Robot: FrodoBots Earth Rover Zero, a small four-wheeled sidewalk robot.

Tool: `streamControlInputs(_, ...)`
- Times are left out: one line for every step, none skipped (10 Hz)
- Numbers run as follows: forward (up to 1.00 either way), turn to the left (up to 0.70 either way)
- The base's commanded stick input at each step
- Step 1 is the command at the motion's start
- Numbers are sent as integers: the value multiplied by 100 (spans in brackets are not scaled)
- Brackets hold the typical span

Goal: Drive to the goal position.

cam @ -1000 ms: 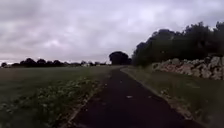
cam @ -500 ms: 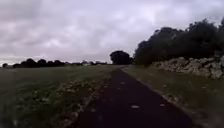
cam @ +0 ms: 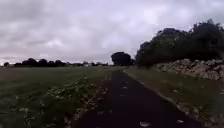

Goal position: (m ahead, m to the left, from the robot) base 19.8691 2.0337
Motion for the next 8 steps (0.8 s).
streamControlInputs(85,-8)
streamControlInputs(85,-15)
streamControlInputs(85,-22)
streamControlInputs(85,-29)
streamControlInputs(85,-34)
streamControlInputs(85,-34)
streamControlInputs(85,-34)
streamControlInputs(85,-34)
